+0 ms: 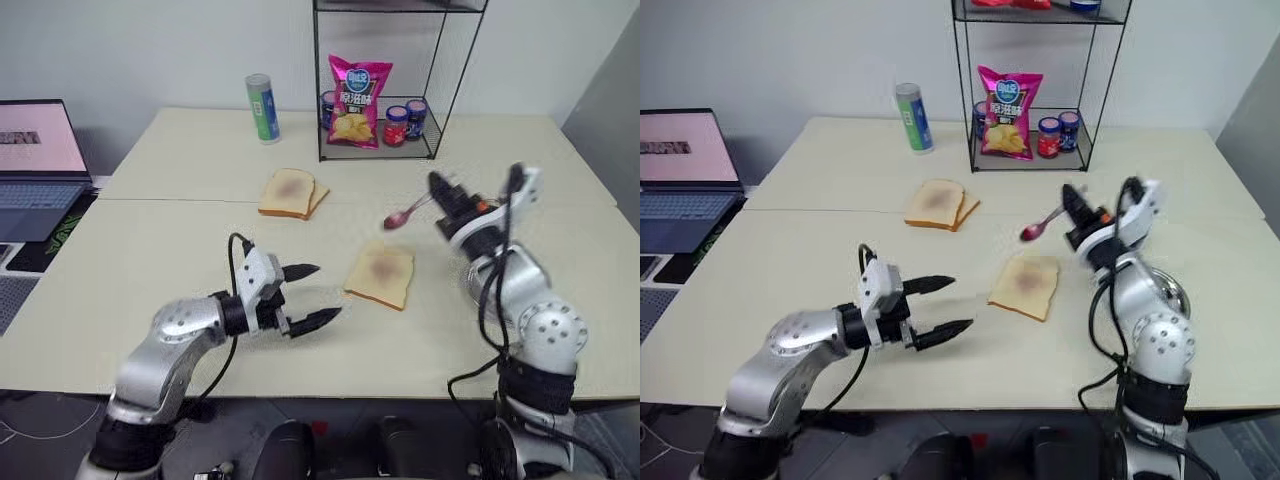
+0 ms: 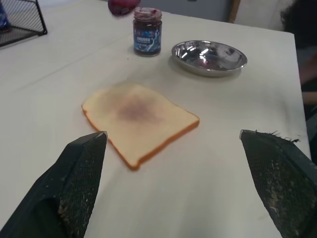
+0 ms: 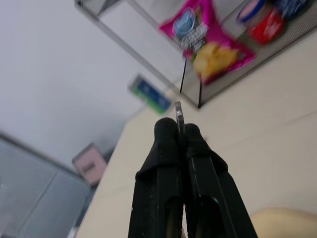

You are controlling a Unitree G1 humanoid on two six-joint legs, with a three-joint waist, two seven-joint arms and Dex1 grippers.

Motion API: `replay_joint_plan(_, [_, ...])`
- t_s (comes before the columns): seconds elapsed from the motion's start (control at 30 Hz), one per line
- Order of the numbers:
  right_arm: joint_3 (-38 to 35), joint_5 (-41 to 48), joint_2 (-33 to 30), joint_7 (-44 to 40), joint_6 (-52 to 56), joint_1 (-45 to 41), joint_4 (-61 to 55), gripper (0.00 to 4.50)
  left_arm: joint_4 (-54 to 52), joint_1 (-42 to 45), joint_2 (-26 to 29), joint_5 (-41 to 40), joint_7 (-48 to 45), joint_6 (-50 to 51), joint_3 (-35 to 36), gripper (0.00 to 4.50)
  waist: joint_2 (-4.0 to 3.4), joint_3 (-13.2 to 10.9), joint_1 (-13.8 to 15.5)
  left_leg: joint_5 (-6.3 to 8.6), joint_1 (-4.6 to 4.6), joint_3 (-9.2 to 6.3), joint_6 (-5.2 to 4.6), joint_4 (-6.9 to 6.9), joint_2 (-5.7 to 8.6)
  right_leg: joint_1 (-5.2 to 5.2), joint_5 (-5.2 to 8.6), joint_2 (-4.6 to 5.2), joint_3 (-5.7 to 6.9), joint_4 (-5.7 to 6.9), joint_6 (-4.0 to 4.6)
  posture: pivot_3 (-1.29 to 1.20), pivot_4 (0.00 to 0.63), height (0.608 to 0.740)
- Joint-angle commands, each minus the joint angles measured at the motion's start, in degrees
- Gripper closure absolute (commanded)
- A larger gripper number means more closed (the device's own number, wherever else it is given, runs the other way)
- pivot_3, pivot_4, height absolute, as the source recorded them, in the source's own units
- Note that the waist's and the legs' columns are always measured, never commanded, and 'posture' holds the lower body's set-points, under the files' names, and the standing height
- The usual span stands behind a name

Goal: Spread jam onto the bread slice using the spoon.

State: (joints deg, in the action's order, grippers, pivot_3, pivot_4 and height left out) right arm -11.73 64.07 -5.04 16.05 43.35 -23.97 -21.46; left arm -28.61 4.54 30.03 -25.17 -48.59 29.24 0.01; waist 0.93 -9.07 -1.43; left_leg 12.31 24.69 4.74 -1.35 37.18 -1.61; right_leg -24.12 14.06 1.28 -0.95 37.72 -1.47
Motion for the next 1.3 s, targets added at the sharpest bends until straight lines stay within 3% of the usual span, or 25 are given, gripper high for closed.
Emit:
replay_joint_plan(0.03, [4.8, -6.2, -3.4, -6.2, -1.0, 2.5, -3.1, 4.48, -6.9, -5.5, -0.2, 0.0, 4.2, 0.0, 0.5, 0.0, 0.02, 0.0, -0.1, -0.01, -0.02, 0.04, -0.01, -0.01, -0.01, 0.04, 0.0, 0.0, -0.03, -0.1, 0.03, 0.0, 0.15, 0.74])
replay_joint_plan(0.7, [17.4, -36.7, -9.0, -20.8, -14.4, 3.0, 2.1, 4.48, -4.8, -1.1, 0.9, 3.1, 7.1, -3.3, -4.3, 0.0, 0.06, 0.0, -0.2, -0.07, -0.04, 0.09, -0.08, -0.1, -0.06, -0.05, 0.01, -0.06, 0.05, -0.1, -0.03, 0.0, 0.15, 0.74])
replay_joint_plan(1.3, [17.6, -43.5, -7.7, -27.1, -15.2, 3.1, -0.2, 4.48, -5.8, -0.4, 1.1, 1.8, 7.7, -2.1, -4.8, 0.0, 0.08, 0.0, -0.2, -0.07, -0.03, 0.08, -0.06, -0.1, -0.06, -0.04, -0.02, -0.05, 0.06, -0.08, 0.01, 0.0, 0.15, 0.74])
